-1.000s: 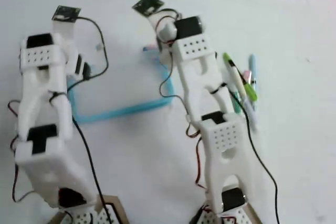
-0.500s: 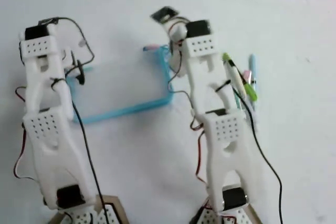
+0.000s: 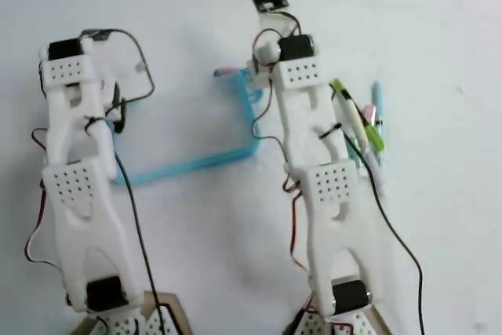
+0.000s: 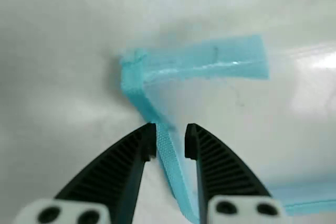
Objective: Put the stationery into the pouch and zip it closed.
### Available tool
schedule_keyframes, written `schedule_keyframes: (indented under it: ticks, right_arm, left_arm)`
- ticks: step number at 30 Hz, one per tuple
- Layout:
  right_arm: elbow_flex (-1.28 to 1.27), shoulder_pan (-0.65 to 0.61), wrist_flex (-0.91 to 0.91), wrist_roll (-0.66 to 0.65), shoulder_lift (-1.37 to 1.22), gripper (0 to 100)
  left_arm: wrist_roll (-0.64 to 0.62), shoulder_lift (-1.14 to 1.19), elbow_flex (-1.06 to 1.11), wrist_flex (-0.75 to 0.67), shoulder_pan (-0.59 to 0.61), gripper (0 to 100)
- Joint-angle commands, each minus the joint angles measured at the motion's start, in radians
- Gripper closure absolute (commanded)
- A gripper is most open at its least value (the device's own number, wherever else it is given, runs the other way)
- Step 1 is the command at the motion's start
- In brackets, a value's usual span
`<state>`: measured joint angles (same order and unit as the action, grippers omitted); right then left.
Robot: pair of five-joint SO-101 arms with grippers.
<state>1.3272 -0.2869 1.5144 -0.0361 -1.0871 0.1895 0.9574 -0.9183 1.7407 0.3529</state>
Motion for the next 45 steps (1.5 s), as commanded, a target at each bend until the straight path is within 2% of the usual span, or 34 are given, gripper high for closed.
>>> schedule_keyframes:
  ticks: [1,3,7,11,15,17,20,22,24,34,39,45]
  right_arm:
    - [0.04,0.001,-0.079,0.192,-0.021,76.5]
    - [0.043,-0.015,-0.145,0.279,-0.056,75.9]
    - [0.049,-0.051,-0.269,0.342,-0.11,76.1]
    - [0.043,-0.065,-0.351,0.348,-0.148,76.1]
    - [0.04,-0.058,-0.321,0.339,-0.174,76.5]
    - [0.04,-0.058,-0.289,0.285,-0.182,81.6]
    - [0.04,-0.056,-0.231,0.227,-0.182,99.4]
    - [0.041,-0.044,-0.183,0.221,-0.174,95.1]
    - [0.051,-0.031,-0.124,0.209,-0.171,97.9]
    - [0.054,-0.081,0.249,-0.051,-0.096,98.0]
    - [-0.068,-0.088,0.259,-0.106,-0.035,98.0]
    - [-0.397,-0.116,0.259,-0.233,0.177,97.9]
  left_arm:
    - [0.083,0.002,-0.004,-0.021,-0.061,87]
    - [0.098,0.002,-0.004,-0.026,-0.066,87]
    - [0.104,0.002,-0.002,-0.028,-0.069,87]
    - [0.107,0.002,-0.002,-0.029,-0.072,87]
    - [0.18,0.002,-0.002,-0.029,-0.071,87]
    - [0.199,0.002,-0.004,-0.029,-0.066,87]
    - [0.233,0.002,-0.005,-0.029,-0.064,87]
    - [0.245,0.002,-0.01,-0.029,-0.064,87]
    - [0.238,0.002,-0.01,-0.041,-0.064,87]
    - [0.238,-0.006,-0.012,-0.051,-0.064,87]
    - [0.238,-0.011,-0.013,-0.049,-0.061,87]
    - [0.236,-0.011,-0.013,-0.048,-0.002,87]
